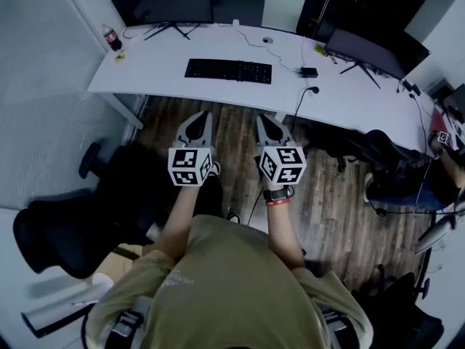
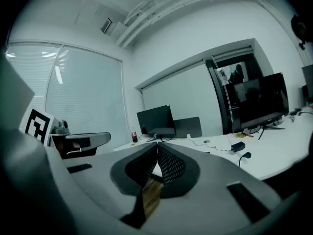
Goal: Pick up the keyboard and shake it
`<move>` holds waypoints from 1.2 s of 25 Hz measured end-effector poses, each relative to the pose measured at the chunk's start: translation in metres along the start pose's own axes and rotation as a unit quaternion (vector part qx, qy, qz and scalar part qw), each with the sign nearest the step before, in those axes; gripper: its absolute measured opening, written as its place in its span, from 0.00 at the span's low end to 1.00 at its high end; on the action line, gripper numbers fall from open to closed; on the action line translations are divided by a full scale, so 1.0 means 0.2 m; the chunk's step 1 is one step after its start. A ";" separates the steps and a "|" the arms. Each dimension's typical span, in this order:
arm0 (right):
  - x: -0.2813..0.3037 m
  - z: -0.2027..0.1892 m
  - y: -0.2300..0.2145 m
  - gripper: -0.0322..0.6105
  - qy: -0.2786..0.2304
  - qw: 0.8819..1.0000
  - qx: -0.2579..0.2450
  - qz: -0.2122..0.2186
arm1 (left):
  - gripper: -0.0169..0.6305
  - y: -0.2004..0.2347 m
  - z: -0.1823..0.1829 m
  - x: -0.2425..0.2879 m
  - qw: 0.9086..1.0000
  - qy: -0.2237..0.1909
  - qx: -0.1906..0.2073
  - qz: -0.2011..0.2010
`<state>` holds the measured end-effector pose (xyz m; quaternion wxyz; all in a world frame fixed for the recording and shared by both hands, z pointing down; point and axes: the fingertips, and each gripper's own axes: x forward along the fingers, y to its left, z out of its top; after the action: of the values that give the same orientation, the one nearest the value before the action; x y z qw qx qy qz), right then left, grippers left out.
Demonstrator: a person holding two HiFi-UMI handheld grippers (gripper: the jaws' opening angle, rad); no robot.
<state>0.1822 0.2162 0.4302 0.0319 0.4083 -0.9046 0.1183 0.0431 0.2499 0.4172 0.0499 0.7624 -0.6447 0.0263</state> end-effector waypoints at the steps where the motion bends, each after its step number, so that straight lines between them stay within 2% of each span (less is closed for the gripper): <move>1: 0.02 -0.01 -0.02 0.09 -0.001 1.000 0.004 -0.001 | 0.06 0.00 0.00 0.02 1.000 -0.002 0.001 0.000; 6: 0.10 -0.03 -0.08 0.09 -0.003 1.000 0.026 -0.009 | 0.06 0.02 -0.03 0.14 1.000 -0.002 0.006 -0.004; 17: 0.43 -0.07 -0.14 0.09 0.036 0.999 0.032 -0.004 | 0.06 0.20 -0.09 0.42 1.000 0.003 -0.012 -0.008; 26: 0.87 0.08 -0.25 0.09 0.041 0.999 0.030 0.000 | 0.06 0.44 0.02 0.80 1.000 0.002 -0.014 -0.024; 30: 1.07 0.13 -0.32 0.09 0.016 0.998 0.065 -0.014 | 0.06 0.58 0.03 0.95 0.999 -0.003 -0.025 -0.030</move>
<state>0.0876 0.0129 0.4505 0.0217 0.4204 -0.8885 0.1827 -0.0386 0.0440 0.4368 0.0677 0.7802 -0.6218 0.0070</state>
